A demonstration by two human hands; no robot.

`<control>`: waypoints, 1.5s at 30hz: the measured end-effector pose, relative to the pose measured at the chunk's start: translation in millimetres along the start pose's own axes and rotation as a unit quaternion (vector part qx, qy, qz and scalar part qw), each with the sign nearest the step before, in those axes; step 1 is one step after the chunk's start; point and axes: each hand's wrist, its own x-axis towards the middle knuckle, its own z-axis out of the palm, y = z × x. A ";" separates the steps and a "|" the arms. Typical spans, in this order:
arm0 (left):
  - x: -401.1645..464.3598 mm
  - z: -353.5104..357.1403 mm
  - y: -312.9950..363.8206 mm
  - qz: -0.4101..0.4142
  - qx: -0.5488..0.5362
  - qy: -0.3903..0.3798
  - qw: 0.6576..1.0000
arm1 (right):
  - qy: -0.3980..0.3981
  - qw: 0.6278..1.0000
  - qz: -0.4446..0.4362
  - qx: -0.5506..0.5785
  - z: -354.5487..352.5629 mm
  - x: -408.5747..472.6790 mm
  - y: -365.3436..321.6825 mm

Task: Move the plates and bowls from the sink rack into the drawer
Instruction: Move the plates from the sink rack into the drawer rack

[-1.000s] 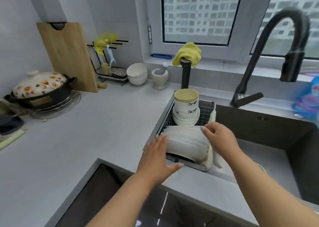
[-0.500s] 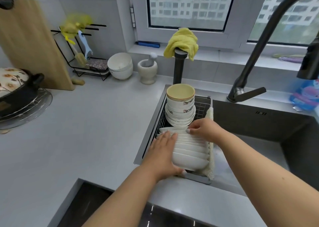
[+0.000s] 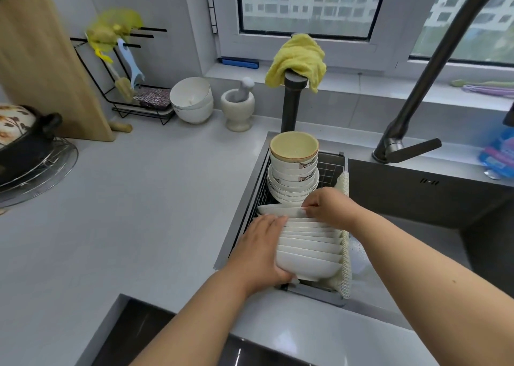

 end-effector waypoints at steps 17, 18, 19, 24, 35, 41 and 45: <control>-2.9 2.7 -2.0 0.019 0.002 0.015 1.000 | 0.102 0.994 -0.037 0.011 -15.7 1.0 -10.1; -3.0 2.6 -2.1 0.019 0.004 0.013 1.000 | 0.104 0.994 -0.034 0.013 -17.2 0.5 -10.4; -3.1 2.3 -2.1 0.019 0.005 0.011 1.000 | 0.107 0.994 -0.033 0.013 -18.6 -0.2 -10.8; -3.2 0.6 -1.2 0.014 0.008 0.000 1.000 | 0.125 0.991 -0.041 0.021 -28.2 -6.8 -16.6; -12.5 -8.5 7.9 -0.011 -0.008 -0.010 1.000 | 0.179 0.979 -0.083 0.044 -49.5 -34.4 -29.7; -35.0 -23.9 27.0 -0.055 -0.058 0.051 0.995 | 0.218 0.967 -0.118 0.054 -59.7 -61.4 -37.5; -47.9 -42.7 38.0 -0.126 -0.199 0.136 0.962 | 0.243 0.957 -0.154 0.037 -66.6 -78.0 -47.3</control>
